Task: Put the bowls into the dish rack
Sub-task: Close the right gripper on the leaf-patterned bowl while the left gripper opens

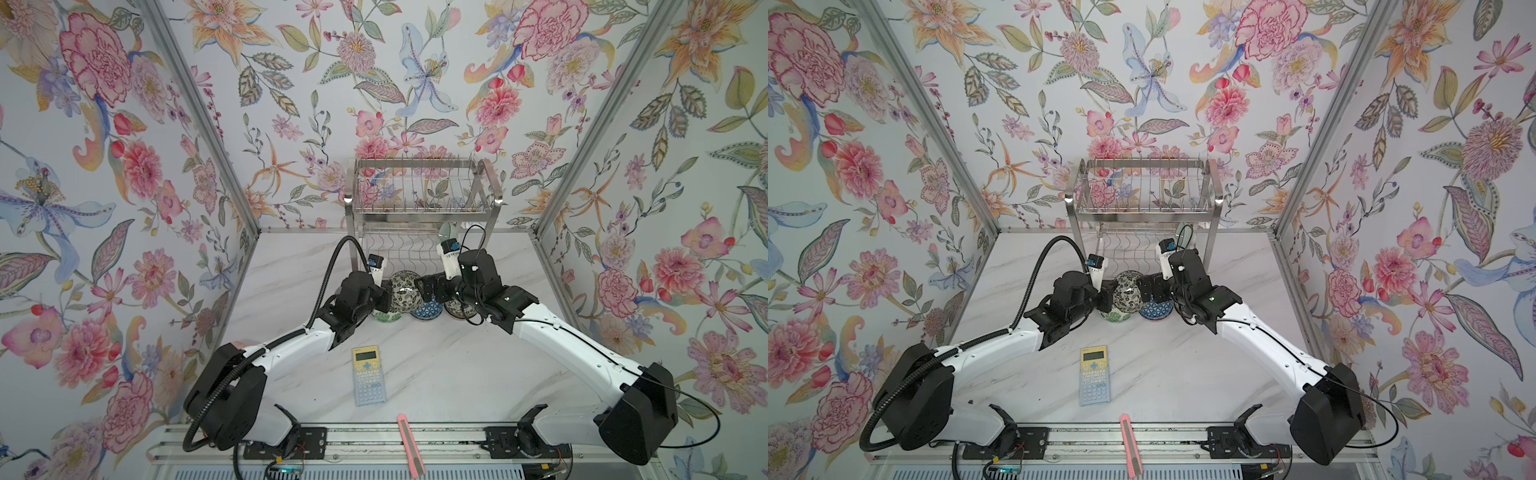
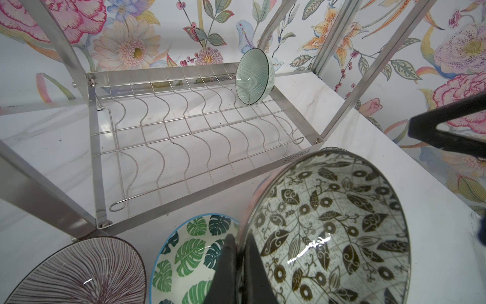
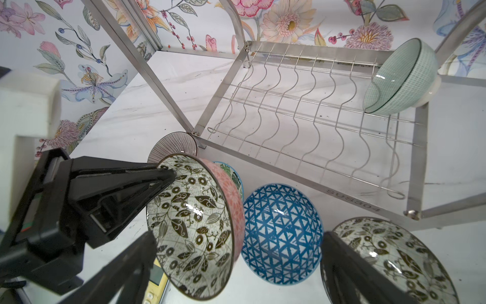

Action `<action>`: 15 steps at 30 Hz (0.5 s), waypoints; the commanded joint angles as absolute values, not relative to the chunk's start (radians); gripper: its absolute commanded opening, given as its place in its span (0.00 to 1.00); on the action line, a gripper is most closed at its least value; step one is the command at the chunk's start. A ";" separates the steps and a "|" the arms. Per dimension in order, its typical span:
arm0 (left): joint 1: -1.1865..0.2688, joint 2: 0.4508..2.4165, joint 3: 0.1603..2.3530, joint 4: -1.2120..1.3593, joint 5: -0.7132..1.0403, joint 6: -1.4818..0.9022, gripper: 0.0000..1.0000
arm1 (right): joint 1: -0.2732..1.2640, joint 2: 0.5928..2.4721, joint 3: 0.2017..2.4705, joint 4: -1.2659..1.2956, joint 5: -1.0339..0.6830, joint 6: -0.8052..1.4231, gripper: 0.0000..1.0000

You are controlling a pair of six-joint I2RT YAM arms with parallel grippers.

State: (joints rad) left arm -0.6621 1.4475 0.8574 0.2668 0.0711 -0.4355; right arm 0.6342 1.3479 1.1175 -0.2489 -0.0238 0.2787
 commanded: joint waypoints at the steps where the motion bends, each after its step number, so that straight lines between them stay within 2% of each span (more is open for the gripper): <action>1: -0.675 1.451 0.865 0.356 0.094 -0.463 0.00 | 0.641 1.376 1.102 -0.213 -0.045 0.312 0.99; 10: -0.677 1.452 0.863 0.370 0.089 -0.463 0.00 | 0.636 1.442 1.113 -0.201 -0.055 0.348 1.00; 15: -0.676 1.450 0.862 0.370 0.072 -0.461 0.00 | 0.635 1.461 1.111 -0.202 -0.042 0.375 0.85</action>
State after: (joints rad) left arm -0.6674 1.4517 0.8574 0.2943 0.0742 -0.4358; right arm 0.6346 1.4460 1.1160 -0.2150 -0.0448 0.3447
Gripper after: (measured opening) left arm 0.073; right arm 0.873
